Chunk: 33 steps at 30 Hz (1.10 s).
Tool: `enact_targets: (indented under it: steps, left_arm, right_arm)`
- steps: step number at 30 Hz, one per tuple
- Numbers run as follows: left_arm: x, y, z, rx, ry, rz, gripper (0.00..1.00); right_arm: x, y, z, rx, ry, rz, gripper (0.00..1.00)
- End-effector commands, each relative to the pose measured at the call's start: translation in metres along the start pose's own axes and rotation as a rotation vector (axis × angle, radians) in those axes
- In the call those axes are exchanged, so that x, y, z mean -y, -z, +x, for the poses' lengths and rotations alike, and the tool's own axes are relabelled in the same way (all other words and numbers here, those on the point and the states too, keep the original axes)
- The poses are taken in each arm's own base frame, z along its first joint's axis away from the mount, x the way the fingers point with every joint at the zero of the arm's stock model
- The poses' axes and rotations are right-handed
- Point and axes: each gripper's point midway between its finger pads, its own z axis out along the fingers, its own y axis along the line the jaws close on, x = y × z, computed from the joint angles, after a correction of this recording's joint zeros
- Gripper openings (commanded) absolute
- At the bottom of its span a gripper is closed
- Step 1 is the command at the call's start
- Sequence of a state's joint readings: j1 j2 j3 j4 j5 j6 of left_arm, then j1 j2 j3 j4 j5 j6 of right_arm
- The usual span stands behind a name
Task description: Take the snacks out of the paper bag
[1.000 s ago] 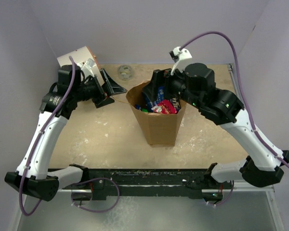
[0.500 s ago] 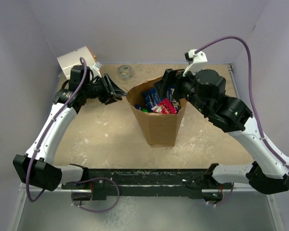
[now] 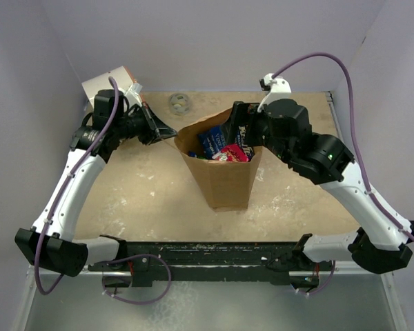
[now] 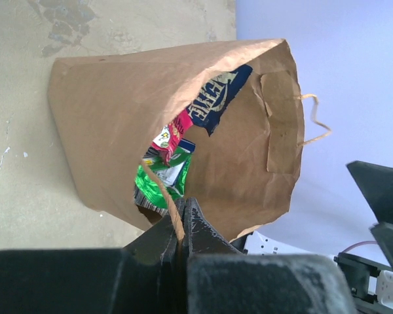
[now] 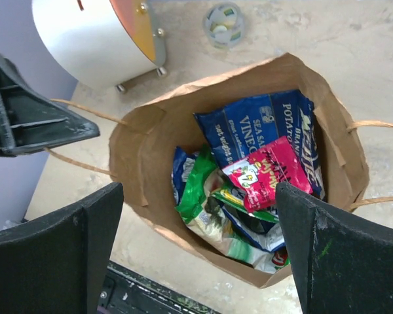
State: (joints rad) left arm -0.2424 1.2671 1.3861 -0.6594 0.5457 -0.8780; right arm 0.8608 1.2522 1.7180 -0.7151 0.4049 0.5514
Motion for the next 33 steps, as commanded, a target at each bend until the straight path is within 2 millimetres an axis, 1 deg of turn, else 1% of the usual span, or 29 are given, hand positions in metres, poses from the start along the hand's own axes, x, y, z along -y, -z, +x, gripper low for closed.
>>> enact_targets:
  steps: [1,5,10,14,16,19,21,23,27,30,32,33]
  left_arm:
    - [0.036,0.033,-0.015,0.103,-0.087,0.092,0.0]
    - [0.038,0.047,-0.018,0.138,-0.09,0.089,0.0]
    - [0.039,0.067,-0.026,0.193,-0.126,0.056,0.0]
    - [0.036,0.077,-0.027,0.224,-0.158,0.027,0.0]
    - [0.034,0.077,-0.023,0.221,-0.149,0.031,0.0]
    - [0.038,0.078,-0.019,0.211,-0.149,0.067,0.0]
    - [0.041,0.083,-0.02,0.233,-0.165,0.073,0.0]
    - [0.046,0.093,-0.023,0.27,-0.19,0.069,0.0]
    - [0.048,0.108,-0.027,0.315,-0.217,0.017,0.0]
    - [0.038,0.122,-0.033,0.364,-0.204,-0.086,0.0]
    - [0.036,0.131,-0.036,0.396,-0.222,-0.124,0.0]
    - [0.035,0.134,-0.038,0.406,-0.234,-0.142,0.0]
  right_arm:
    - [0.002,-0.004,0.01,-0.069,-0.01,0.041,0.99]
    - [-0.004,-0.009,0.017,-0.112,0.01,0.015,1.0]
    - [-0.012,-0.009,0.015,-0.117,0.008,-0.019,1.0]
    - [-0.016,-0.008,0.015,-0.12,0.008,-0.04,0.99]
    - [-0.017,-0.007,0.013,-0.117,0.009,-0.047,0.99]
    - [-0.019,-0.005,0.007,-0.095,0.017,-0.058,1.0]
    - [-0.019,-0.003,0.001,-0.081,0.03,-0.061,0.99]
    - [-0.02,-0.001,-0.003,-0.074,0.045,-0.065,1.0]
    - [-0.022,0.0,-0.006,-0.09,0.084,-0.07,0.99]
    - [-0.023,0.002,-0.007,-0.104,0.092,-0.077,1.0]
    - [-0.026,0.007,-0.006,-0.107,0.088,-0.105,1.0]
    - [-0.027,0.009,-0.003,-0.116,0.084,-0.119,1.0]
